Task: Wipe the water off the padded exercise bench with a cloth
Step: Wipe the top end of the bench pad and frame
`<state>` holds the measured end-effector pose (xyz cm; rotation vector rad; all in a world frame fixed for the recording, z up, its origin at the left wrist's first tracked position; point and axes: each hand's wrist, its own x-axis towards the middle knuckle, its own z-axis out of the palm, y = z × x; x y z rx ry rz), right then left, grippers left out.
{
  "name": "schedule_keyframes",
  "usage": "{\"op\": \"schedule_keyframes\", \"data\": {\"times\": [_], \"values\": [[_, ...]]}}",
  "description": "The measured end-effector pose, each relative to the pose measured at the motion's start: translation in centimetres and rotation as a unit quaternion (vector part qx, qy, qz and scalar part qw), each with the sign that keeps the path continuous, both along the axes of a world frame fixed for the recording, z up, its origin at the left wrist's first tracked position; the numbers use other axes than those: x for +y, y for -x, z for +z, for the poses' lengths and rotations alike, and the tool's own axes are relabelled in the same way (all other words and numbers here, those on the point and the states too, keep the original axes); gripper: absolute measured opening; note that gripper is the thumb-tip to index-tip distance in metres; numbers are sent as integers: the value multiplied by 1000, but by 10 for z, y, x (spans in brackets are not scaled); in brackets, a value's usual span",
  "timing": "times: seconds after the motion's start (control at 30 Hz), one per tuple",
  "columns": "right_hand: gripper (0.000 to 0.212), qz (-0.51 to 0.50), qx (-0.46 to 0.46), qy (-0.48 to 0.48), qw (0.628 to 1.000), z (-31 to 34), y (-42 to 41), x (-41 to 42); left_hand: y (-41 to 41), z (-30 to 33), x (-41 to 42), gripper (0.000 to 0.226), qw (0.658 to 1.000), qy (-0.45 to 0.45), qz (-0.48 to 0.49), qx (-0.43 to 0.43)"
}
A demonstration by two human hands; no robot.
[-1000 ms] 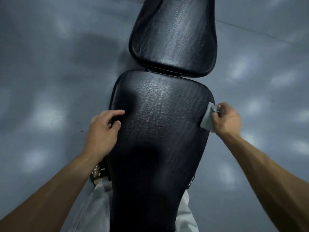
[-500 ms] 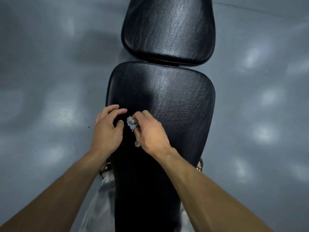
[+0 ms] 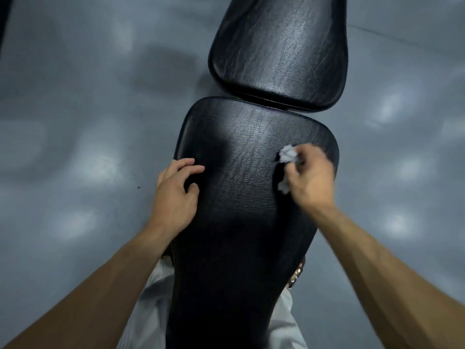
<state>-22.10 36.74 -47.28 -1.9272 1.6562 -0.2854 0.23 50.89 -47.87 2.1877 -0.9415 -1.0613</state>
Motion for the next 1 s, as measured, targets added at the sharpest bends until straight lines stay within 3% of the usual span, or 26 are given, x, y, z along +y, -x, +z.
{"op": "schedule_keyframes", "data": {"times": [0.17,0.3,0.4,0.53,0.63,0.73,0.8,0.93,1.0], "values": [[14,137,-87,-99,982,-22,-101,103,-10,-7,3,48,1000,18,-18,-14],[10,217,-78,-96,968,-22,-104,96,-17,-11,2,51,1000,16,-3,2],[11,173,-34,-37,984,-15,-64,29,-18,-10,3,50,1000,11,9,23],[15,25,55,3,998,2,2,-61,-17,-13,8,51,999,30,16,39],[11,-63,57,13,996,12,25,-88,-15,-8,3,45,999,29,20,30],[10,-140,-60,2,988,21,21,-91,-11,3,-7,42,1000,15,10,-1],[11,-200,-177,-41,963,29,12,-85,-8,8,-15,42,1000,10,6,-4],[20,-279,-422,-211,836,48,-2,-62,7,20,-37,34,998,51,-19,42],[16,-267,-458,-275,802,54,-4,-48,21,33,-58,32,991,71,-22,115]]}}
